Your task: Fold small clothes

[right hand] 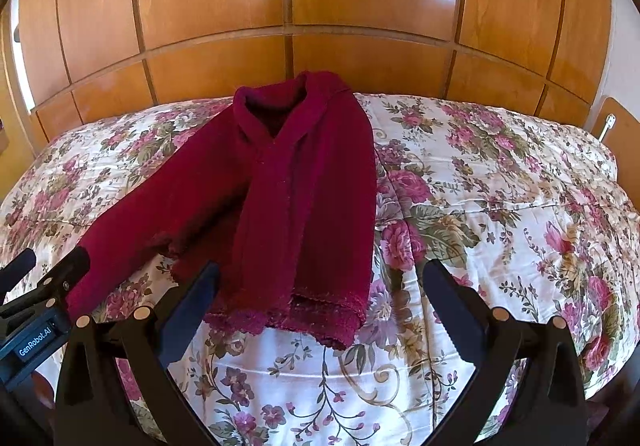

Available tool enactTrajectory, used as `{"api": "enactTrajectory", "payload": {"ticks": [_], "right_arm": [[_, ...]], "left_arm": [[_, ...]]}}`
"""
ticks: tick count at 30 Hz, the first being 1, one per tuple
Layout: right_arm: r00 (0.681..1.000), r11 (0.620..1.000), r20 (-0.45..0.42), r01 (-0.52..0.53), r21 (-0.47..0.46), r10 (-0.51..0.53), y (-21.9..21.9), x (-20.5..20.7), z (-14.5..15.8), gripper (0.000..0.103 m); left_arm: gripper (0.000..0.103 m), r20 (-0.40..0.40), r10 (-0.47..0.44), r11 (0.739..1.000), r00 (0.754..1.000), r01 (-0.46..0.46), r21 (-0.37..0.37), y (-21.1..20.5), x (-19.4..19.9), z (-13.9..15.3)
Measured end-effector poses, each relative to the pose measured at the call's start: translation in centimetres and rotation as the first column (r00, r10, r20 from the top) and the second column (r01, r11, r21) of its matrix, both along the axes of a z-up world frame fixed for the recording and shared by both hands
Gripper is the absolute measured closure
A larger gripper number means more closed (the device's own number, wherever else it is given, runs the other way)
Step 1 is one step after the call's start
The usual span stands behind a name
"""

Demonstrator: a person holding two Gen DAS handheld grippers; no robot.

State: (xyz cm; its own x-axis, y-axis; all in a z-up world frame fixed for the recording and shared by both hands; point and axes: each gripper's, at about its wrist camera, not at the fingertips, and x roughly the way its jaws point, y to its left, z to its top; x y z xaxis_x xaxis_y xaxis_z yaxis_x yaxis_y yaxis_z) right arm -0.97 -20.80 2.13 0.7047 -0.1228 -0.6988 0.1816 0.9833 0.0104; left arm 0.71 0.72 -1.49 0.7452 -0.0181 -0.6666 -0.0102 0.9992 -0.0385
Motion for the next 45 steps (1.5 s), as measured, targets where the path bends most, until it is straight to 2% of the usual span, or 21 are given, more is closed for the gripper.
{"api": "enactTrajectory", "payload": {"ticks": [15,32,37,41,42,44,45], "right_arm": [[1.0,1.0,0.009,-0.013,-0.011,0.013,0.3,-0.2,0.4,0.002],[0.999,0.999,0.028,-0.029,0.026,0.028,-0.3,0.0,1.0,0.002],[0.997,0.997,0.043,-0.067,0.038,0.066,-0.2,0.5,1.7,0.002],[0.985,0.983,0.068,-0.162,0.086,0.156,0.2,1.5,2.5,0.002],[0.981,0.977,0.069,-0.188,0.102,0.181,0.3,1.8,2.6,0.004],[0.972,0.962,0.055,-0.235,0.139,0.23,0.7,2.8,2.7,0.024],[0.969,0.956,0.046,-0.249,0.155,0.245,1.0,3.3,2.7,0.04]], "left_arm": [[0.003,0.004,0.003,1.0,1.0,-0.003,0.002,0.2,0.0,0.2],[0.003,-0.007,0.019,1.0,1.0,-0.019,0.023,0.7,0.3,-0.3],[0.003,-0.017,0.029,0.999,0.999,-0.028,0.02,1.3,0.8,-0.8],[0.003,-0.035,0.038,0.999,0.999,-0.037,0.004,2.1,1.3,-1.4],[0.003,-0.042,0.04,0.999,0.998,-0.04,-0.005,2.5,1.4,-1.7],[0.003,-0.055,0.047,0.998,0.997,-0.049,-0.026,3.4,1.6,-2.2],[0.003,-0.063,0.055,0.998,0.996,-0.058,-0.041,4.1,1.8,-2.4]]}}
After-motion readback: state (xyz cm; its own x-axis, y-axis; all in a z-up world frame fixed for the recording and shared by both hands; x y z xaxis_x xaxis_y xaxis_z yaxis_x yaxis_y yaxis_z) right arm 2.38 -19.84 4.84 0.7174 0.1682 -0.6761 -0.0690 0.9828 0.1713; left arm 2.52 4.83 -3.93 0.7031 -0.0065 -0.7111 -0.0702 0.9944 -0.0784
